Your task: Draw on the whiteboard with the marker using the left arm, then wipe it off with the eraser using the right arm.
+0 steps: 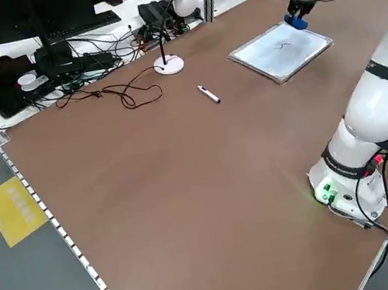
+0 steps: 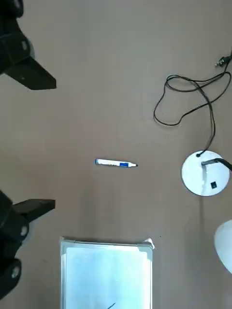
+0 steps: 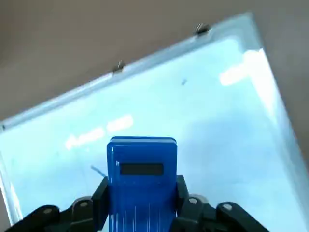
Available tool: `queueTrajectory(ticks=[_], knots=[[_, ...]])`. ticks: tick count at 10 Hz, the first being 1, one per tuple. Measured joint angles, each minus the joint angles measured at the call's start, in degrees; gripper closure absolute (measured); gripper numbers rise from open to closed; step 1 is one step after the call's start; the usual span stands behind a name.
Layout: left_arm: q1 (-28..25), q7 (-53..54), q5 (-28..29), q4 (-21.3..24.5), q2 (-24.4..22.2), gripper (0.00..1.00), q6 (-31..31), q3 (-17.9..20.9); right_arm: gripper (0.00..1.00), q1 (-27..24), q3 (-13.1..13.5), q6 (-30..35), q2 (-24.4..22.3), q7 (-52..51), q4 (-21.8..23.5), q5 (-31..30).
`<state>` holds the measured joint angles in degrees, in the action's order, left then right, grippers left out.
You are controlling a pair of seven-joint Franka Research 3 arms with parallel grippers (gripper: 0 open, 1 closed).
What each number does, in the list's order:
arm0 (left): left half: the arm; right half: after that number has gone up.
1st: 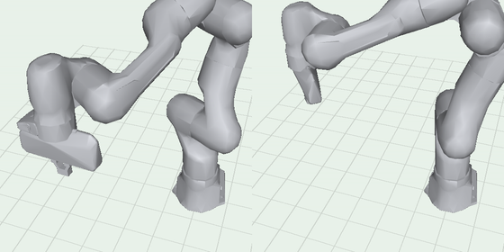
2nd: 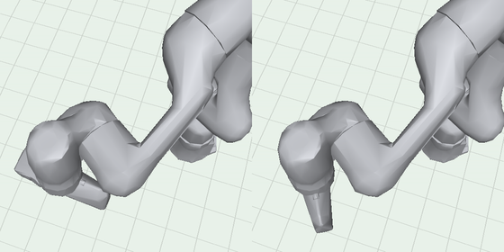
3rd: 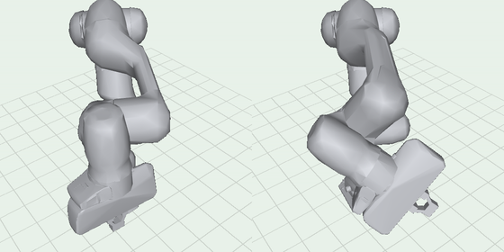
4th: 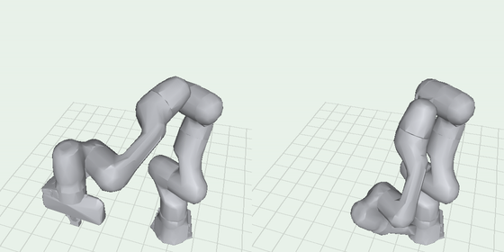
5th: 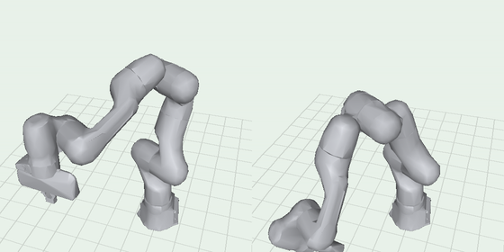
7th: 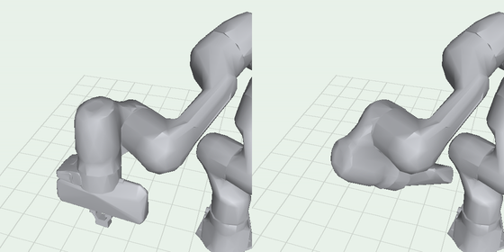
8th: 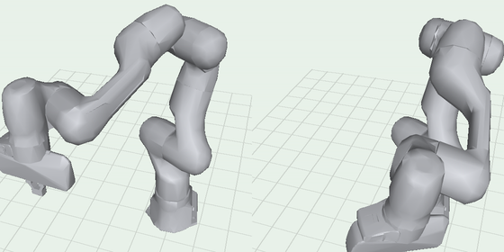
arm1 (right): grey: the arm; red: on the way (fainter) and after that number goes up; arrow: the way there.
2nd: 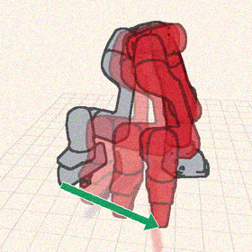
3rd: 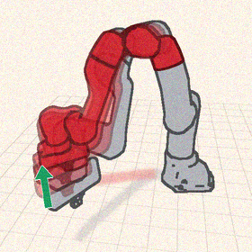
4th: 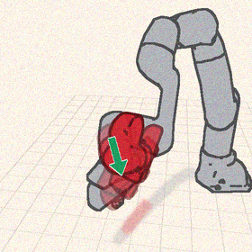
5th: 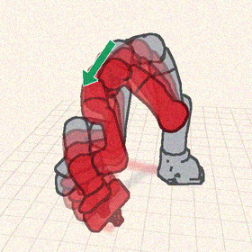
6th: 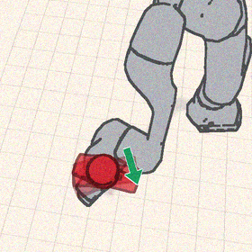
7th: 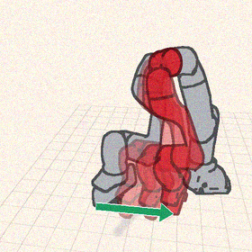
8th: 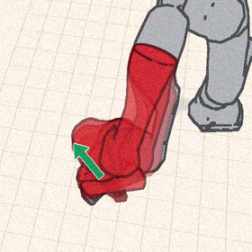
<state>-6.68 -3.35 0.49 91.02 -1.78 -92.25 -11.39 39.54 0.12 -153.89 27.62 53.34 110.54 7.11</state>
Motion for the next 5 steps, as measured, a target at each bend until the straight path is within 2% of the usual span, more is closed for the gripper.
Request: queueTrajectory(ticks=[5], knots=[[0.2,0.0,-0.2,0.6,-0.3,0.00,0.0,0.0,0.44,2.6,1.1,-1.6,4.7,0.1,-1.2,0.0]])
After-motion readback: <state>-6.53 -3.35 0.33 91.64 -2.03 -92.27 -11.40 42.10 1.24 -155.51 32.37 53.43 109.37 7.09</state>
